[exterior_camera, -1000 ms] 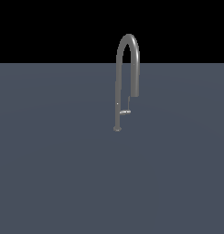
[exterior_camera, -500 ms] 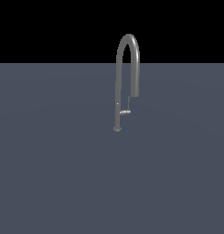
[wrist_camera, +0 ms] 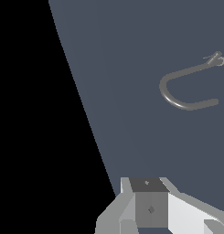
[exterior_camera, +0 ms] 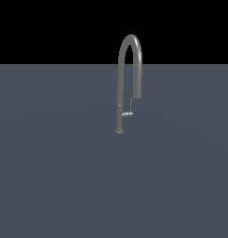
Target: Turn on the faucet by rotating a designated handle.
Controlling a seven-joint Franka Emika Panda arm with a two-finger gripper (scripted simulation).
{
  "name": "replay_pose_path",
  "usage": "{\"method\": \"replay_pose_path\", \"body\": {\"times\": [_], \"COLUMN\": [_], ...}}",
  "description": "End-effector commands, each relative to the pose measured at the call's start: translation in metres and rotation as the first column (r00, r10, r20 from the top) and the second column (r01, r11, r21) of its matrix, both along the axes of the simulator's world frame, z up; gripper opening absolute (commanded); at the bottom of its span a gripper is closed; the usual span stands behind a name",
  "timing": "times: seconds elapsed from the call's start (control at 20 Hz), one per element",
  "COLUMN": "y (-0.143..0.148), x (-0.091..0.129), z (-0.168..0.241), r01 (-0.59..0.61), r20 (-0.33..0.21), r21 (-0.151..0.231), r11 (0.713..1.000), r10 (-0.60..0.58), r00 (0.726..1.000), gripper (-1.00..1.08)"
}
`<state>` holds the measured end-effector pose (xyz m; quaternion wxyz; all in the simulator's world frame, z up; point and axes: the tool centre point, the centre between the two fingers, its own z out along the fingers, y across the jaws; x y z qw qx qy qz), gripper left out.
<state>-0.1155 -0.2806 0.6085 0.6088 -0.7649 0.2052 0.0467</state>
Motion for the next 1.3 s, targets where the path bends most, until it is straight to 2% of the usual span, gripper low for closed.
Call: {"method": "replay_pose_path", "body": {"times": [0.0, 0.3, 0.45, 0.6, 0.85, 1.1, 1.25], "y": [-0.003, 0.006, 0.018, 0.035, 0.071, 0.116, 0.142], "x": [0.026, 0.086, 0.114, 0.139, 0.175, 0.199, 0.207], "z": [-0.028, -0.101, -0.141, -0.183, -0.255, -0.329, -0.369], "r01": [-0.010, -0.030, -0.036, -0.039, -0.043, -0.048, -0.053], "r20": [-0.078, -0.263, -0.358, -0.452, -0.601, -0.733, -0.795], "r21": [0.051, 0.153, 0.193, 0.224, 0.257, 0.264, 0.259], "r11": [0.999, 0.988, 0.981, 0.974, 0.966, 0.963, 0.965], "r10": [0.014, 0.070, 0.104, 0.139, 0.194, 0.233, 0.244], "r00": [0.997, 0.962, 0.928, 0.881, 0.776, 0.639, 0.556], "gripper": [-1.00, -1.00, -1.00, -1.00, -1.00, -1.00, -1.00]}}
